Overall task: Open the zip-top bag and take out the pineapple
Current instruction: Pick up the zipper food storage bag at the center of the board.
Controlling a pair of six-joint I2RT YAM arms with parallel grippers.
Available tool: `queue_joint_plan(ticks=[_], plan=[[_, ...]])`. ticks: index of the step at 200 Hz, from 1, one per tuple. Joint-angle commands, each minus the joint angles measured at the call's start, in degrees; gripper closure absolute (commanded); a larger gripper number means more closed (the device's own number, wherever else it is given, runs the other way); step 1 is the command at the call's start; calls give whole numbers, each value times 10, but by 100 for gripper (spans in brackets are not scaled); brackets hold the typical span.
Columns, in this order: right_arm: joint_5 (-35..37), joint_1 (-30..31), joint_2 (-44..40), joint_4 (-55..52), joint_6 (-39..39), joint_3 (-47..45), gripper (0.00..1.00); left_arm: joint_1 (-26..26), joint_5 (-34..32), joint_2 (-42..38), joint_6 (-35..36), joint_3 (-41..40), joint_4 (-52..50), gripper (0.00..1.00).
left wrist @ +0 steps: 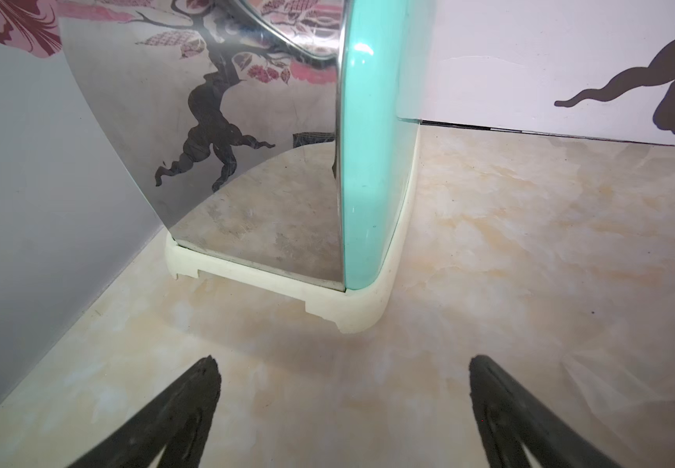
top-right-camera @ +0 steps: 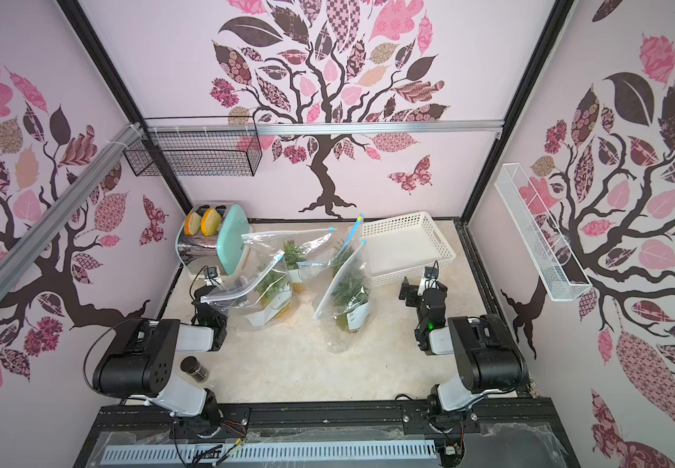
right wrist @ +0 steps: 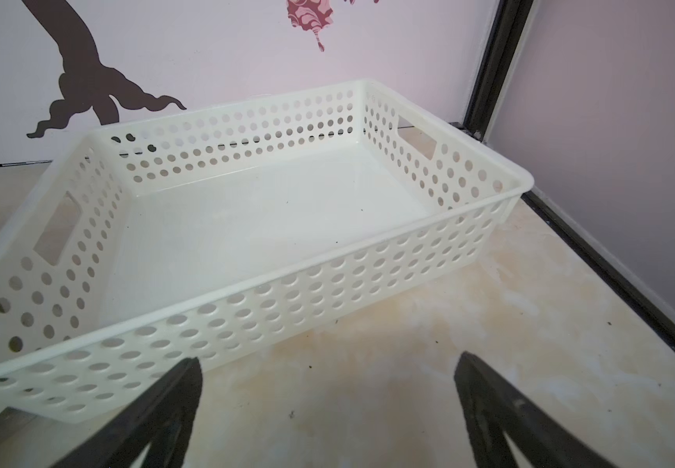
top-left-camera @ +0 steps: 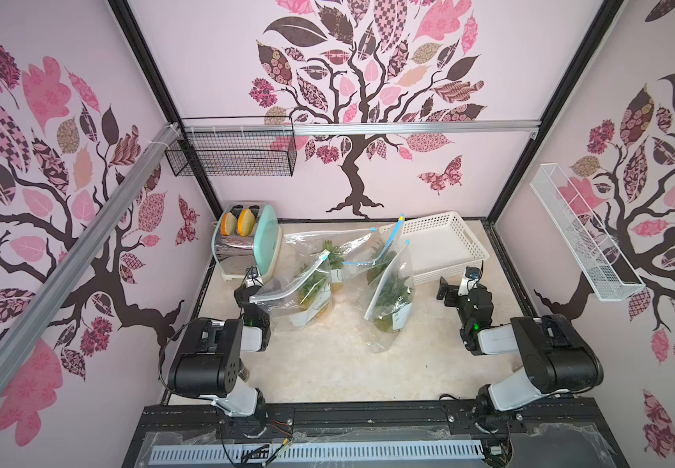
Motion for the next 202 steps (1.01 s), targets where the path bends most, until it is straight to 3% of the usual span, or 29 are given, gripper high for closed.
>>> queue_joint_plan(ticks=[1, 192, 202], plan=[[-1, -2, 0, 4, -3, 8, 0, 2, 0, -3, -3, 6, 5, 1], [0, -2, 0, 6, -3, 7, 0, 1, -4, -11, -1, 5, 13, 2], [-1, -2, -1, 7, -2, 6, 1, -2, -13, -30, 1, 17, -26, 2]])
